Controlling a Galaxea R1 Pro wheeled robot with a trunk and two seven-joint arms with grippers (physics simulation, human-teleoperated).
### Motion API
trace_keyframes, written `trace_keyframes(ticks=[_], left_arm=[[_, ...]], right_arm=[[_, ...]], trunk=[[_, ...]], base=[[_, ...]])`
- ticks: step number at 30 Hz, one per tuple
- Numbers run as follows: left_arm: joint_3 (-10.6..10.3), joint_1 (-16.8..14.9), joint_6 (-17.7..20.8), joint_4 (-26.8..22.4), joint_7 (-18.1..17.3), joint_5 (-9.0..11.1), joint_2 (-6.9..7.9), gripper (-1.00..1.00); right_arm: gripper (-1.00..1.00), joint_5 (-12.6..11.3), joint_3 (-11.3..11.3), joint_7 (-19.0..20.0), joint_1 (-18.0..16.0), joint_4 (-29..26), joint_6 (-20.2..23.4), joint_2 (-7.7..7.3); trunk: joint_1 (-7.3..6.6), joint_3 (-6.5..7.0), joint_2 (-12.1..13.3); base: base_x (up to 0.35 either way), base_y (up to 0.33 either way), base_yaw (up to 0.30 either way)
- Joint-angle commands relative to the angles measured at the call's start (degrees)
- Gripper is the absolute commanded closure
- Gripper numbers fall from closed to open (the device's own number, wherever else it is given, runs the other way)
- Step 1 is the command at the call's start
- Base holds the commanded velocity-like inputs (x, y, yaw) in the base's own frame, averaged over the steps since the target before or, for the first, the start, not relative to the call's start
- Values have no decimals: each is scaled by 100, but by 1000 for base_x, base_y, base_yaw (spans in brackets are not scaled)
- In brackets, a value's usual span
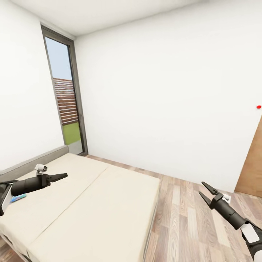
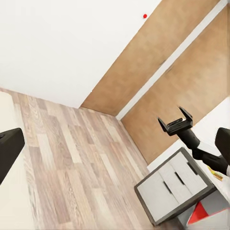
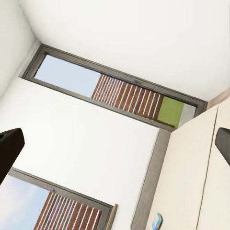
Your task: Put all the toys in the child's room - the three board games (two on the bed and one on the table), the two jigsaw puzzles on the table, and the tennis ball on the table - inside the toy box on the table in the child's room.
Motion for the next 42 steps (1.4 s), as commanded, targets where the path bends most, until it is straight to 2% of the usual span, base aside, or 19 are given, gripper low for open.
trace_keyframes(ticks=[1, 23, 42], left_arm=[[1, 0, 61, 0, -22, -1, 2, -100], [1, 0, 61, 1, -22, -1, 2, -100], [1, 0, 61, 0, -22, -1, 0, -100]], right_arm=[[-100, -8, -15, 9, -5, 5, 41, 2], [-100, -3, -15, 9, -5, -1, 41, 10], [-100, -11, -14, -140, -5, 4, 77, 10]], trunk=[[2, 3, -4], [2, 67, -4], [2, 128, -4]], base=[[0, 56, -220], [0, 50, -137], [0, 12, -236]])
